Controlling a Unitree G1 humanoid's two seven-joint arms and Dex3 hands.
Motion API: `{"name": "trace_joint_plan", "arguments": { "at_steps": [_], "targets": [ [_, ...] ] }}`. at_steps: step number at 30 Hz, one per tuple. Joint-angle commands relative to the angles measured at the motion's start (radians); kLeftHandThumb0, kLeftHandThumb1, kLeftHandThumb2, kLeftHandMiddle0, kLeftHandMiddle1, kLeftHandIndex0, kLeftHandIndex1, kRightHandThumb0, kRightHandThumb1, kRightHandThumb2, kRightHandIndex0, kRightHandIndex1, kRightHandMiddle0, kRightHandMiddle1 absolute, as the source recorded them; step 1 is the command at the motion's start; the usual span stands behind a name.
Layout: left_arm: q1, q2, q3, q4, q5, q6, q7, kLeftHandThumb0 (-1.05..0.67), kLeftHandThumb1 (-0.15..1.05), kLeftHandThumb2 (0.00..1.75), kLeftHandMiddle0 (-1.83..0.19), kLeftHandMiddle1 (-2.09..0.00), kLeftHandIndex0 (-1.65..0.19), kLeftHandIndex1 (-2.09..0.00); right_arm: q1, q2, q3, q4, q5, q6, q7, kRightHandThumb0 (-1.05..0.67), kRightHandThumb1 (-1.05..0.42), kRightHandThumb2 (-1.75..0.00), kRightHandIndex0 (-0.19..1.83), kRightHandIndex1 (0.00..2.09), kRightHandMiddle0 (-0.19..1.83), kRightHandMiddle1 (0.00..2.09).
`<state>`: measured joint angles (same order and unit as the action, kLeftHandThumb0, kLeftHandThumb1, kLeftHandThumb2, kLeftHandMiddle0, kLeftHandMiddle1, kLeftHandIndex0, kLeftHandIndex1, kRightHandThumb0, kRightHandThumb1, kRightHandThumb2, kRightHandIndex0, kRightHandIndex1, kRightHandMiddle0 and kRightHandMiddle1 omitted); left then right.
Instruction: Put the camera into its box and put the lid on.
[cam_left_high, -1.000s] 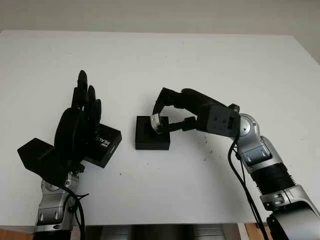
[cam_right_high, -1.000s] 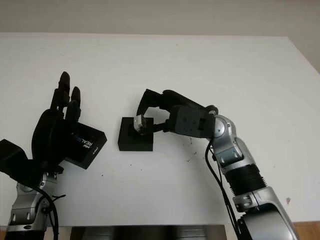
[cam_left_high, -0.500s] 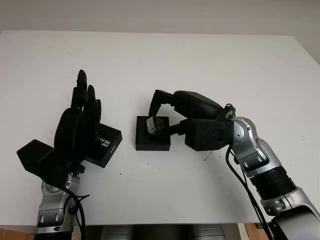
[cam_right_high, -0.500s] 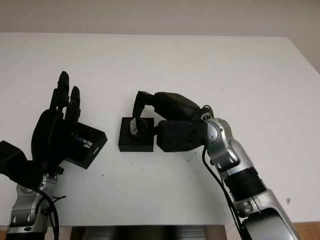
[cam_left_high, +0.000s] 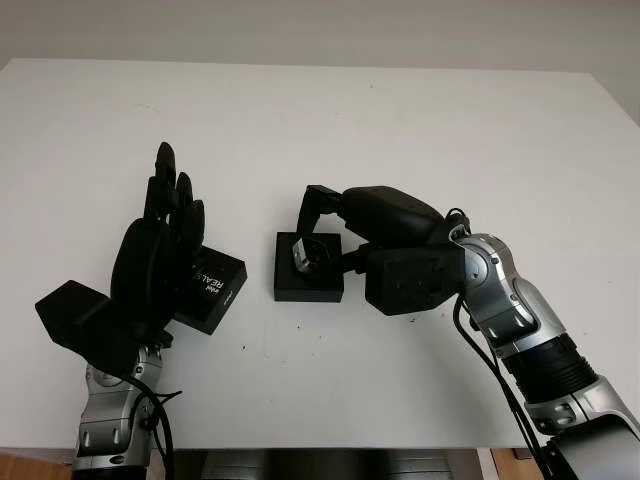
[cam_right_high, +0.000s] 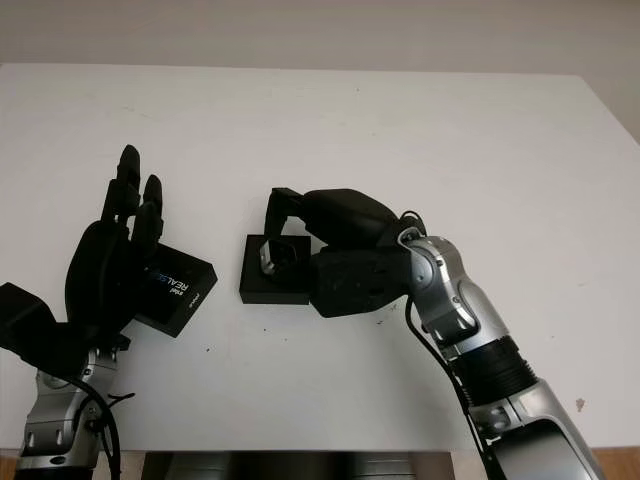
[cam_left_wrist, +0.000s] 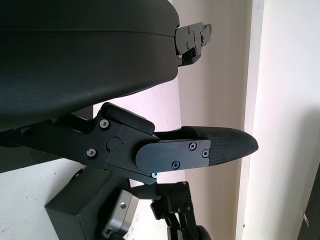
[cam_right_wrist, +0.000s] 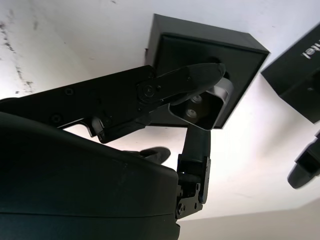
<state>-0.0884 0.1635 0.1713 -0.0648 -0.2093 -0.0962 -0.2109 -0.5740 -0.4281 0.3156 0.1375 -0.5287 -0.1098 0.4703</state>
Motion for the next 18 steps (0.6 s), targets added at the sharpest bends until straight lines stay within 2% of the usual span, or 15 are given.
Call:
{"name": "trace_joint_plan", "arguments": {
  "at_steps": [1,5,13,18],
  "targets": [
    [0.014,-0.003,-0.005,-0.021,0.003,-0.003,0.002,-0.77,1.05,0.49,0.19,0.00,0.19,0.00,0.030,-0.026,0.002,-0.020,-0.004,0.001,0.004,-0.59,-1.00,-0.05,0.23,0.03,0.10,1.38],
    [0.019,-0.005,-0.006,-0.026,0.006,-0.002,0.009,-0.78,1.05,0.49,0.19,0.00,0.19,0.00,0.034,-0.034,0.009,-0.044,-0.031,0.018,0.012,-0.59,-1.00,-0.05,0.15,0.01,0.01,1.14],
    [0.022,-0.007,-0.005,-0.032,-0.002,0.001,0.005,-0.78,1.05,0.48,0.19,0.00,0.19,0.00,0.034,-0.043,0.011,-0.056,-0.041,0.032,0.035,-0.57,-1.00,-0.05,0.05,0.03,0.06,0.72],
    [0.023,-0.012,-0.007,-0.038,0.003,0.008,0.013,-0.78,1.05,0.48,0.19,0.00,0.19,0.00,0.030,-0.045,0.011,-0.059,-0.050,0.036,0.038,-0.58,-1.00,-0.05,0.04,0.03,0.06,0.62]
  ]
}}
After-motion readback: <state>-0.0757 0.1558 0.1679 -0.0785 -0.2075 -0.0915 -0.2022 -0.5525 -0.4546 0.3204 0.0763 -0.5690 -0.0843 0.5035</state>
